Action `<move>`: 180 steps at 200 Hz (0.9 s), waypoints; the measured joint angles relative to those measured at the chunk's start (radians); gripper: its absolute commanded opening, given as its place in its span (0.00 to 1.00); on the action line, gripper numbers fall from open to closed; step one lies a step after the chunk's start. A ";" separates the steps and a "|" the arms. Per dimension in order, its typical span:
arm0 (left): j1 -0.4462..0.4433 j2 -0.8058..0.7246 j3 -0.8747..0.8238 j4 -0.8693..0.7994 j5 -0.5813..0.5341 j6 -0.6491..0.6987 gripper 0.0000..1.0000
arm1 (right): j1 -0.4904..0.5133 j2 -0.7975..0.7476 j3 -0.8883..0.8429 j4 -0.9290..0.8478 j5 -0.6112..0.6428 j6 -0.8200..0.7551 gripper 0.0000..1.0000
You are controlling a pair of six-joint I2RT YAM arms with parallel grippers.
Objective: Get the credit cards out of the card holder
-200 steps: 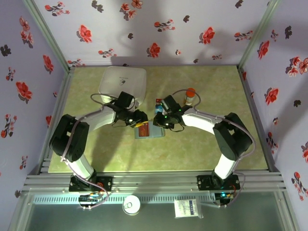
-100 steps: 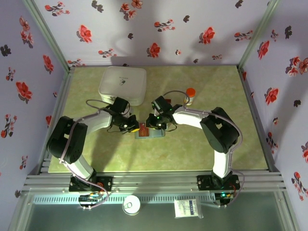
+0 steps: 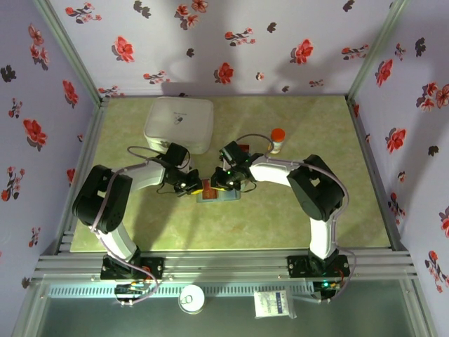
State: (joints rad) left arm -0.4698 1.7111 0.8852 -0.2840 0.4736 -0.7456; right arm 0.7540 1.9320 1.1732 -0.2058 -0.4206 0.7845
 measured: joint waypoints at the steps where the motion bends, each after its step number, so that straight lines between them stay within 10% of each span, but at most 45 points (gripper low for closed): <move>1: 0.000 0.000 0.000 0.000 0.000 0.000 0.00 | 0.000 0.001 0.001 0.000 -0.001 0.000 0.22; 180: 0.003 -0.003 -0.005 0.007 0.000 0.000 0.03 | 0.010 0.043 0.053 -0.034 0.021 -0.043 0.24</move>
State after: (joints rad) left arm -0.4664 1.7081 0.8806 -0.2768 0.4740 -0.7456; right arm 0.7643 1.9755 1.2259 -0.2401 -0.3992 0.7410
